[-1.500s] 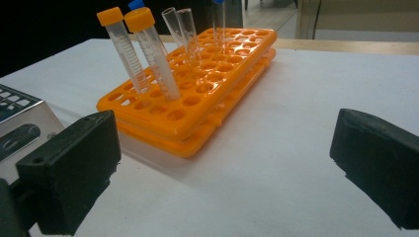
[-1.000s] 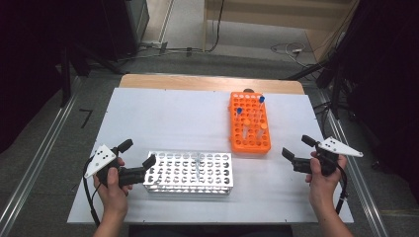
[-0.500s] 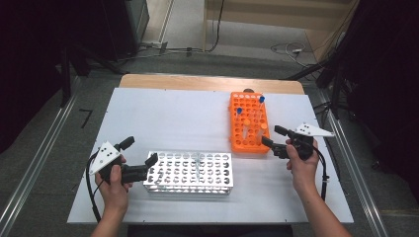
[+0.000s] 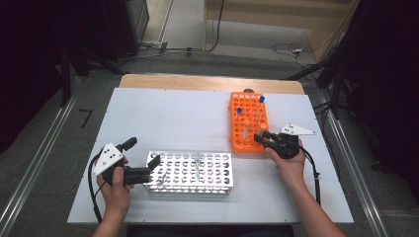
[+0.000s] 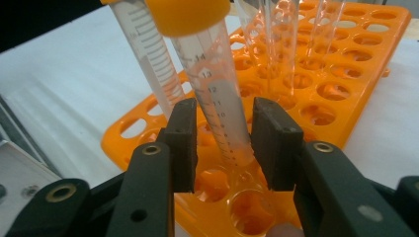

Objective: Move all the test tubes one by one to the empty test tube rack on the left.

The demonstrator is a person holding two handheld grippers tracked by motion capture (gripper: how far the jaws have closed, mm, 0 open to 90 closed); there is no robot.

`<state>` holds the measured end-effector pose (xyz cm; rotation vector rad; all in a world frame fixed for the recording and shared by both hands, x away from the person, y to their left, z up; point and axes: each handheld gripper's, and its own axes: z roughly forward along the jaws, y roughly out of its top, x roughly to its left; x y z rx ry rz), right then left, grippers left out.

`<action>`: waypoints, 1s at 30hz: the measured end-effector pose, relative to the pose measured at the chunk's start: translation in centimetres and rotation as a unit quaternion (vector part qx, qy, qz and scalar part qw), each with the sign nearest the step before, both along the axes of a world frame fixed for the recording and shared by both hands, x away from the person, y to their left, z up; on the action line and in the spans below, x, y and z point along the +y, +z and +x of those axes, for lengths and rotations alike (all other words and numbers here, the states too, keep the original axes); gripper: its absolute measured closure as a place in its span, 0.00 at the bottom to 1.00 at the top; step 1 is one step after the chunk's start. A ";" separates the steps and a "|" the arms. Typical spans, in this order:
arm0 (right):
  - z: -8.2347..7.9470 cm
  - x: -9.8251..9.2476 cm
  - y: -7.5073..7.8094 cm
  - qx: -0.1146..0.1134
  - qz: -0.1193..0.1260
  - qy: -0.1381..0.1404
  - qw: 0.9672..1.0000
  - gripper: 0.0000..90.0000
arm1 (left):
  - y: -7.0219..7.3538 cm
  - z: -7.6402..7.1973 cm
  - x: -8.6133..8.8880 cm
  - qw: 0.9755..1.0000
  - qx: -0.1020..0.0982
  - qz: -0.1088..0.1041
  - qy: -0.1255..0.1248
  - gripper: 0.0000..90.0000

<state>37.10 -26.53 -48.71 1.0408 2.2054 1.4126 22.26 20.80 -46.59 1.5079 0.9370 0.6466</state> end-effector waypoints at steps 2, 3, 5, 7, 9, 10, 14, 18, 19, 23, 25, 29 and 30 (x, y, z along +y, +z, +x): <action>-0.1 0.0 -0.2 -0.010 0.000 -0.004 1.000 0.75 | 0.1 0.0 0.0 1.000 0.000 -0.002 0.000 0.00; -0.1 0.0 -0.2 -0.010 0.000 -0.004 1.000 0.75 | 0.1 0.0 0.0 1.000 0.002 -0.002 0.001 0.00; 0.0 0.1 -0.2 -0.017 -0.008 -0.010 1.000 0.80 | 0.3 0.0 -0.2 1.000 0.006 0.006 0.001 0.00; 0.0 -0.2 -0.1 -0.016 -0.006 -0.013 1.000 0.81 | 0.5 0.0 -0.5 1.000 0.012 0.022 0.001 0.00; -0.1 -0.2 0.0 -0.017 -0.005 -0.014 1.000 0.81 | 0.8 -0.1 -0.8 1.000 0.011 0.023 -0.005 0.00; -0.1 -0.3 0.2 -0.019 -0.002 -0.014 1.000 0.81 | 1.0 -0.1 -1.0 1.000 0.010 0.028 -0.006 0.00; -0.6 -0.6 1.2 -0.032 0.014 -0.022 0.999 0.81 | 1.8 -0.2 -1.8 0.999 0.002 0.038 -0.012 0.00; -1.0 -0.9 2.2 -0.038 0.024 -0.021 0.999 0.81 | 2.5 0.0 -2.7 0.998 0.003 0.043 -0.039 0.00; -1.0 -0.9 2.2 -0.038 0.024 -0.021 0.999 0.81 | 2.7 0.1 -3.1 0.998 0.004 0.046 -0.042 0.00; -1.7 -0.8 3.3 -0.040 0.032 -0.005 0.999 0.81 | 3.4 0.6 -4.4 0.997 -0.001 0.053 -0.064 0.00; -2.1 -0.6 3.7 -0.036 0.035 0.004 0.999 0.81 | 3.9 1.1 -5.2 0.996 0.001 0.052 -0.075 0.00; -2.7 -0.4 4.2 -0.034 0.039 0.017 0.999 0.81 | 4.2 1.6 -6.1 0.995 0.006 0.051 -0.087 0.00; -3.0 -0.2 4.4 -0.032 0.039 0.026 0.998 0.81 | 4.3 1.8 -6.5 0.994 0.011 0.052 -0.094 0.00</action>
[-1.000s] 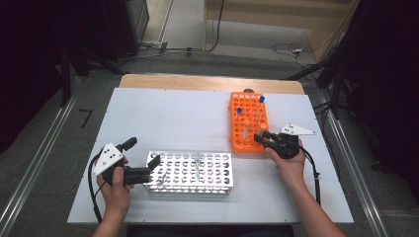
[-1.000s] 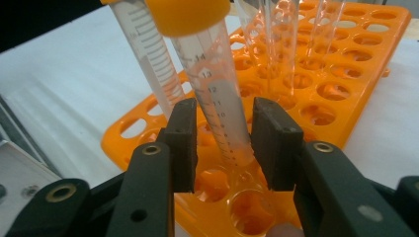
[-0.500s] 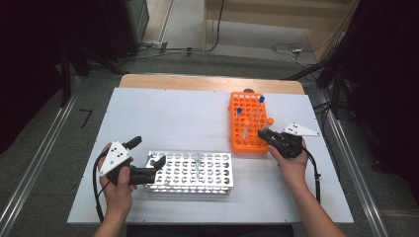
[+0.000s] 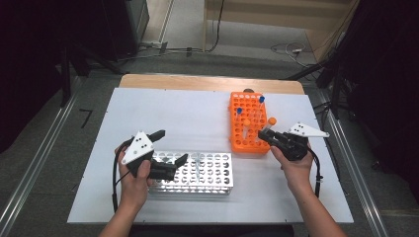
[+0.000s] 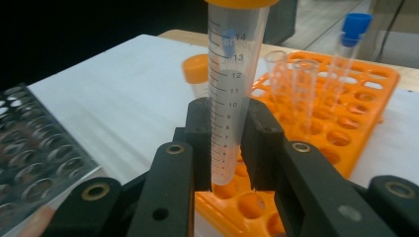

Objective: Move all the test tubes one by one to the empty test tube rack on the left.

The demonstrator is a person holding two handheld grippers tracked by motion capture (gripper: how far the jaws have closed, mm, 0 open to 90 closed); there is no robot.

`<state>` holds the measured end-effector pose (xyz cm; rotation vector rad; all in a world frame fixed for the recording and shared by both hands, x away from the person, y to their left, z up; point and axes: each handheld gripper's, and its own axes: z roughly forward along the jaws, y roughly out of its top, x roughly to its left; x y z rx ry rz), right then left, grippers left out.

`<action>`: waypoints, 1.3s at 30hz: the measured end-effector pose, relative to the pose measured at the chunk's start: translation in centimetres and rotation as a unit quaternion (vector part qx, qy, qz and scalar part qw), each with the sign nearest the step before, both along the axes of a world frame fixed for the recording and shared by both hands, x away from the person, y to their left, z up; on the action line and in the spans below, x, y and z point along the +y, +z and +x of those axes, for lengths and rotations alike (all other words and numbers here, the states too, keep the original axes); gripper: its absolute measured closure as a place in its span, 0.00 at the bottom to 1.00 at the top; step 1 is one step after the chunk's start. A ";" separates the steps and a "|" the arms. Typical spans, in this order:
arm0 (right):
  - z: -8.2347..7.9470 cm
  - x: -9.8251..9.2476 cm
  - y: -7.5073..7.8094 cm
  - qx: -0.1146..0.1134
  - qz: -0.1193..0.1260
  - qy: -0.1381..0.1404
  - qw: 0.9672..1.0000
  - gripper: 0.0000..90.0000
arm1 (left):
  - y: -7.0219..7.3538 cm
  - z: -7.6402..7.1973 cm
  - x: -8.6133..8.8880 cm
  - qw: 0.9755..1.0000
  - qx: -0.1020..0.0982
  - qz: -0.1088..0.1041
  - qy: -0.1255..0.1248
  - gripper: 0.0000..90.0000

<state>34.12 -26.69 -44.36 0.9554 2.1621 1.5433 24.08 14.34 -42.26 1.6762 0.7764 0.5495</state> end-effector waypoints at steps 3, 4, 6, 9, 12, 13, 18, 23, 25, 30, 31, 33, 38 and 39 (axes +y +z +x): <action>-0.2 0.3 0.1 0.001 -0.003 0.011 1.000 0.81 | 0.2 0.6 -1.0 1.000 0.008 -0.002 -0.017 0.00; -0.4 0.5 0.1 0.002 -0.003 0.016 1.000 0.81 | 0.3 0.8 -1.4 1.000 0.010 -0.003 -0.021 0.00; -0.7 0.9 0.3 0.007 -0.004 0.025 1.000 0.81 | 0.4 1.2 -2.1 0.999 0.015 -0.002 -0.030 0.00; -1.3 1.7 0.7 0.006 -0.008 0.045 0.999 0.81 | 0.7 1.8 -3.3 0.999 0.019 0.005 -0.039 0.02; -1.6 2.2 0.9 0.006 -0.013 0.053 0.998 0.81 | 1.0 2.3 -4.5 0.998 0.027 0.003 -0.050 0.02; -1.9 2.7 1.1 0.007 -0.014 0.064 0.998 0.81 | 1.1 2.4 -4.9 0.998 0.028 0.002 -0.054 0.02; -2.4 3.6 1.3 0.010 -0.017 0.080 0.997 0.81 | 1.3 3.1 -6.4 0.996 0.044 0.000 -0.075 0.05; -3.1 5.0 1.5 0.011 -0.022 0.102 0.994 0.81 | 1.4 3.8 -7.7 0.995 0.060 0.005 -0.084 0.13; -3.1 5.2 1.6 0.011 -0.023 0.105 0.994 0.81 | 1.6 3.9 -8.2 0.995 0.060 0.007 -0.083 0.15; -3.7 6.3 1.7 0.011 -0.032 0.121 0.992 0.81 | 2.0 4.0 -9.3 0.993 0.061 0.008 -0.101 0.30; -3.7 6.3 1.7 0.011 -0.032 0.121 0.992 0.81 | 2.1 4.0 -9.4 0.992 0.060 0.006 -0.107 0.30; -3.9 6.6 1.8 0.010 -0.032 0.125 0.992 0.81 | 2.3 4.0 -9.7 0.992 0.057 0.009 -0.114 0.37; -4.6 7.6 2.0 0.007 -0.038 0.142 0.989 0.81 | 2.7 3.6 -10.4 0.990 0.054 0.004 -0.133 0.56; -4.7 7.8 2.0 0.005 -0.040 0.144 0.989 0.81 | 2.8 3.6 -10.6 0.989 0.052 0.006 -0.137 0.58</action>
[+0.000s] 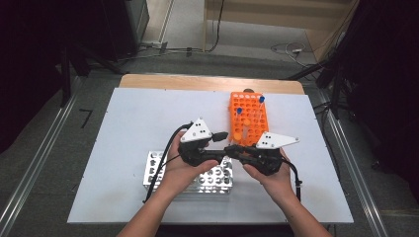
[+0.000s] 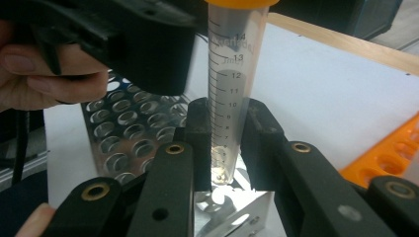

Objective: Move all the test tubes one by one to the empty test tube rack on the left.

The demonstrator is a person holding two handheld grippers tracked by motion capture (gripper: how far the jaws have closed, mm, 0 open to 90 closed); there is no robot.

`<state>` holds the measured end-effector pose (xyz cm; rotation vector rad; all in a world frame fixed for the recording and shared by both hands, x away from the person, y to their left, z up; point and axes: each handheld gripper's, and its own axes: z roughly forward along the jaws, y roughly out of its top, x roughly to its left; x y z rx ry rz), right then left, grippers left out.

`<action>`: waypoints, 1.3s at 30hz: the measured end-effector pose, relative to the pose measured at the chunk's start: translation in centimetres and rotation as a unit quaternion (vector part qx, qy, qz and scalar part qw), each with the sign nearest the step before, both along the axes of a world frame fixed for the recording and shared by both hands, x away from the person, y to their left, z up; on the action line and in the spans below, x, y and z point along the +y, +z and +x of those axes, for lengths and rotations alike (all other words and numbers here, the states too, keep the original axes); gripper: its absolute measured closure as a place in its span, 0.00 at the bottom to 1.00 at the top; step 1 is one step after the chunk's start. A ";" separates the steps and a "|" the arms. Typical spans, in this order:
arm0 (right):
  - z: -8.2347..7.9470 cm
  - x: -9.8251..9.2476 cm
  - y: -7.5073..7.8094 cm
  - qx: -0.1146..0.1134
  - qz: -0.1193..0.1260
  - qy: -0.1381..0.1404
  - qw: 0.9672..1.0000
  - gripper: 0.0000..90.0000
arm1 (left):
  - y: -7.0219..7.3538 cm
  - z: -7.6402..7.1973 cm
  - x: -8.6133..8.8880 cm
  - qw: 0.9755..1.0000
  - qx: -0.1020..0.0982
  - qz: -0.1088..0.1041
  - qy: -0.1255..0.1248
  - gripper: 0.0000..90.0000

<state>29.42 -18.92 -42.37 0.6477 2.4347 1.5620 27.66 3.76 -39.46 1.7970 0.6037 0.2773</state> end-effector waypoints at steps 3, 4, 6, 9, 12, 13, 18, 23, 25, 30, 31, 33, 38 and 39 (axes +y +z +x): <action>-0.3 0.4 0.1 -0.004 -0.003 0.007 1.000 0.81 | 0.1 -0.1 -0.3 1.000 -0.004 0.006 -0.001 0.64; -0.5 0.6 0.3 -0.007 -0.005 0.012 1.000 0.81 | 0.0 -0.2 -0.4 1.000 -0.005 0.006 -0.001 0.68; -0.7 0.7 0.4 -0.013 -0.007 0.018 1.000 0.81 | 0.0 -0.2 -0.5 1.000 -0.006 0.008 0.000 0.76; -0.7 0.7 0.3 -0.010 -0.008 0.017 1.000 0.81 | 0.0 -0.3 -0.5 1.000 -0.014 0.009 -0.001 0.82; -0.5 0.5 0.2 -0.008 -0.006 0.019 1.000 0.80 | 0.0 -0.2 -0.4 1.000 -0.017 0.010 -0.001 0.83; -0.4 0.4 0.2 -0.009 -0.004 0.021 1.000 0.79 | -0.1 -0.1 -0.3 1.000 -0.017 0.006 -0.004 0.83; 0.3 -1.4 0.1 0.002 0.005 0.012 1.000 0.58 | -0.2 0.5 0.3 0.999 -0.029 -0.018 0.012 0.83; 1.4 -4.8 -0.5 0.005 0.025 -0.011 1.000 0.44 | -1.0 1.0 0.2 0.999 -0.026 -0.024 0.015 0.83; 1.9 -6.1 -0.8 0.007 0.029 -0.024 0.999 0.41 | -1.4 1.3 0.1 0.999 -0.027 -0.028 0.013 0.83; 2.7 -8.3 -1.2 0.012 0.037 -0.054 0.998 0.40 | -2.0 1.7 -0.3 0.999 -0.018 -0.015 0.023 0.83; 2.7 -8.3 -1.2 0.012 0.037 -0.054 0.998 0.40 | -2.1 1.8 -0.4 0.999 -0.018 -0.012 0.028 0.83; 2.8 -8.6 -1.2 0.011 0.042 -0.058 0.997 0.40 | -2.4 1.9 -0.4 0.999 -0.013 -0.007 0.033 0.83; 2.9 -8.6 -1.3 0.011 0.038 -0.061 0.997 0.40 | -2.8 2.0 -0.5 0.999 -0.004 0.005 0.034 0.83; 2.9 -8.6 -1.3 0.011 0.038 -0.061 0.997 0.40 | -2.9 2.0 -0.5 0.999 -0.003 0.007 0.032 0.83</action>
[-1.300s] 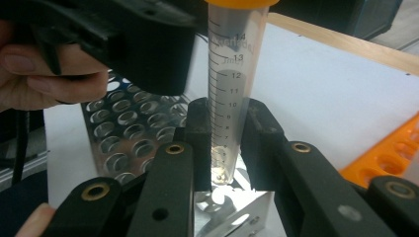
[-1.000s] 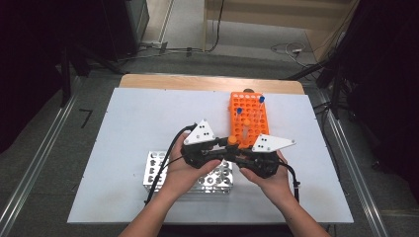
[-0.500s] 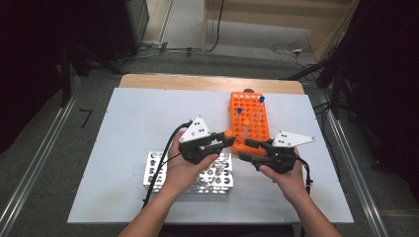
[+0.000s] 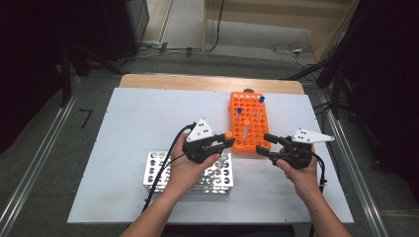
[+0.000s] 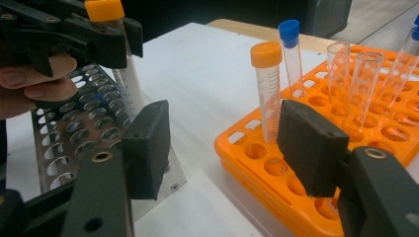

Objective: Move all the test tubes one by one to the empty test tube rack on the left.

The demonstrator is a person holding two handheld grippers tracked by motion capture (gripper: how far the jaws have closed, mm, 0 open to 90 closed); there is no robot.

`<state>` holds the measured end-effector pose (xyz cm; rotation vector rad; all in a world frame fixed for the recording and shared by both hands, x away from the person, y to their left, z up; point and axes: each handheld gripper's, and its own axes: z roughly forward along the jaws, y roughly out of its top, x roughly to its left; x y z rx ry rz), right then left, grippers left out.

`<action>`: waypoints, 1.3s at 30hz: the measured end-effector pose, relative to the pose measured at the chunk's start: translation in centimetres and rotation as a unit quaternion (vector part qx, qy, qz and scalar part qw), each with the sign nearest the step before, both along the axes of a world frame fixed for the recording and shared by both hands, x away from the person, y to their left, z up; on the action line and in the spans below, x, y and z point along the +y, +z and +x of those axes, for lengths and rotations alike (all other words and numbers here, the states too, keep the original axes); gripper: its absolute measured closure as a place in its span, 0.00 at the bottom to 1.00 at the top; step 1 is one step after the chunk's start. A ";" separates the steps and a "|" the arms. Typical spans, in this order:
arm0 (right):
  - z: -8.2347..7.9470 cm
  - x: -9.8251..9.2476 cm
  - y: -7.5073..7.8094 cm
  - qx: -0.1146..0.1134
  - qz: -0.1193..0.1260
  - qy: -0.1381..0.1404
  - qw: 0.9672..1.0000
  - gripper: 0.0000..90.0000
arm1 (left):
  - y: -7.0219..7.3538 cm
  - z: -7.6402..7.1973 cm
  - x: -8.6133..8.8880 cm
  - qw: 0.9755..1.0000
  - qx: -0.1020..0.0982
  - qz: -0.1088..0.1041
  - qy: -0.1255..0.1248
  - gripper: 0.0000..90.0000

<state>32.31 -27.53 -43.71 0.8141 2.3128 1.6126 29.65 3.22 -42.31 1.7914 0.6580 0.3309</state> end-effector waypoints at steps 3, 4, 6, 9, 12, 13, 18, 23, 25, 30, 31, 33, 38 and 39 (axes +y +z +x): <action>0.0 0.1 0.0 0.000 0.000 0.000 1.000 0.40 | -0.2 -0.1 -0.1 1.000 0.004 0.010 -0.001 0.83; 0.0 0.1 0.0 0.000 0.000 0.000 1.000 0.40 | -0.3 -0.1 -0.1 1.000 0.006 0.012 -0.002 0.83; 0.0 0.1 0.0 0.000 -0.001 -0.001 1.000 0.40 | -0.5 -0.1 -0.2 1.000 0.010 0.023 -0.003 0.83; 0.0 0.1 -0.1 0.000 -0.003 -0.002 1.000 0.40 | -0.8 -0.1 -0.4 0.999 0.016 0.042 -0.002 0.83; 0.1 0.0 -0.1 0.001 0.000 -0.004 1.000 0.40 | -0.9 -0.2 -0.7 0.998 0.016 0.059 -0.002 0.83; 0.1 0.0 -0.1 0.001 0.000 -0.005 1.000 0.40 | -0.9 -0.3 -0.7 0.998 0.017 0.062 -0.002 0.83; 0.2 0.1 -0.1 0.003 0.003 -0.009 1.000 0.41 | -1.0 -0.4 -0.8 0.996 0.030 0.084 -0.001 0.82; 0.4 0.7 -0.1 0.003 -0.002 -0.013 1.000 0.42 | -1.3 -0.3 -0.7 0.995 0.040 0.085 0.007 0.65; 0.7 1.0 -0.2 0.005 -0.003 -0.020 1.000 0.43 | -1.3 -0.3 -0.5 0.996 0.046 0.078 0.007 0.63; 1.5 1.4 -0.4 0.011 -0.002 -0.038 0.999 0.46 | -0.9 -0.6 0.5 0.998 0.051 0.044 0.002 0.51; 1.7 1.5 -0.5 0.013 -0.004 -0.041 0.999 0.48 | -0.8 -0.7 0.7 0.998 0.048 0.037 0.002 0.45; 2.0 1.7 -0.8 0.017 -0.006 -0.044 0.999 0.54 | -0.6 -1.0 1.2 0.999 0.045 0.028 0.002 0.33; 2.8 2.5 -1.6 0.022 -0.029 -0.048 0.998 0.59 | -0.4 -1.6 2.8 0.999 0.047 0.004 0.004 0.11; 3.0 2.6 -1.8 0.025 -0.029 -0.052 0.998 0.60 | -0.4 -1.7 3.1 0.999 0.047 0.001 0.003 0.09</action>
